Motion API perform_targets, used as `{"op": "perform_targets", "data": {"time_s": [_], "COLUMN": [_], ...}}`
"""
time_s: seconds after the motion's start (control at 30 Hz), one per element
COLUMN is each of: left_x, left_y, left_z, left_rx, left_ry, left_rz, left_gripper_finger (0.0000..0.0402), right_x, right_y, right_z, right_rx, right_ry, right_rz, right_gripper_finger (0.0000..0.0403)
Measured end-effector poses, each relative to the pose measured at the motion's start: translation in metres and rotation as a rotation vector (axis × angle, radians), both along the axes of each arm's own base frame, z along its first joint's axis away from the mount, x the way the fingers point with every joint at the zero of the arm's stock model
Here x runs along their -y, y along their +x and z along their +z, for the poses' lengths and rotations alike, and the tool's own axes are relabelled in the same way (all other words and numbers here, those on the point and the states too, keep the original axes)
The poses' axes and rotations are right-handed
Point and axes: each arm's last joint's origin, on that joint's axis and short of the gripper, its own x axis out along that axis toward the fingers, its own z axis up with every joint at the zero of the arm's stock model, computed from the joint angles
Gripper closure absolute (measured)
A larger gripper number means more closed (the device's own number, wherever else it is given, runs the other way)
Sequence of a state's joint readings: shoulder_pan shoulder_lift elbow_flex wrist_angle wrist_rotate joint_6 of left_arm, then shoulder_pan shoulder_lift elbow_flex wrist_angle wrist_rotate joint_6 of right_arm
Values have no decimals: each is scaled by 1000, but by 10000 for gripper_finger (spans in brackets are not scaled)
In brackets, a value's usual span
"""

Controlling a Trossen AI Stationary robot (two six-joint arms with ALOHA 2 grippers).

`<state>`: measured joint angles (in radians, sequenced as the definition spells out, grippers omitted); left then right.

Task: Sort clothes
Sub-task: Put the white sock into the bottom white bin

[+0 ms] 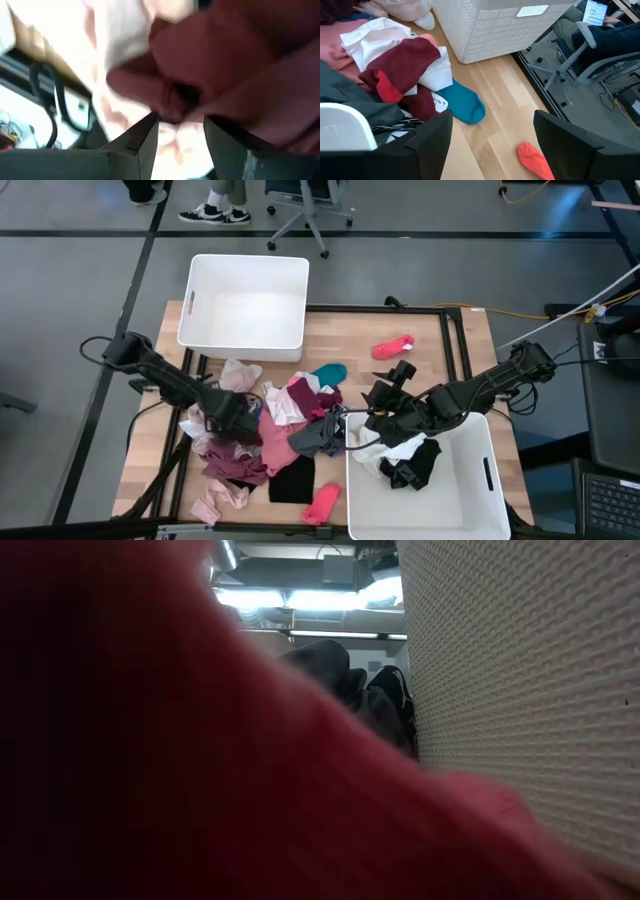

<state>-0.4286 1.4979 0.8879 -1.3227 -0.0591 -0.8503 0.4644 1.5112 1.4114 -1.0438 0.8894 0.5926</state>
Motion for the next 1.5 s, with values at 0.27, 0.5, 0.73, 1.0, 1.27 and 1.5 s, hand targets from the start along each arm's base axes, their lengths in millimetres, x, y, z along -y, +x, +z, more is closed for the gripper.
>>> {"op": "perform_targets", "data": {"time_s": [0.27, 0.5, 0.73, 1.0, 1.27, 1.5], "left_x": [3, 15, 3, 8, 29, 46], "left_y": [29, 69, 77, 32, -13, -32], "left_z": [-31, -32, 1, 59, 63, 27], "left_rx": [179, 557, 557, 502, 310, 190], "left_ry": [77, -42, 29, -98, -148, -262], "left_rz": [-137, -355, -368, -179, 55, 189], "left_gripper_finger": [254, 254, 254, 254, 254, 254], "right_x": [0, 0, 0, -1, -1, -1], "right_y": [0, 0, 0, 1, 1, 1], "right_z": [0, 0, 0, 0, 0, 0], "right_rx": [0, 0, 2, 5, 5, 8], "right_ry": [3, 11, 13, 15, 13, 15], "right_rz": [1, 4, 3, 3, 3, 4], "right_gripper_finger": [123, 123, 123, 123, 123, 123]}}
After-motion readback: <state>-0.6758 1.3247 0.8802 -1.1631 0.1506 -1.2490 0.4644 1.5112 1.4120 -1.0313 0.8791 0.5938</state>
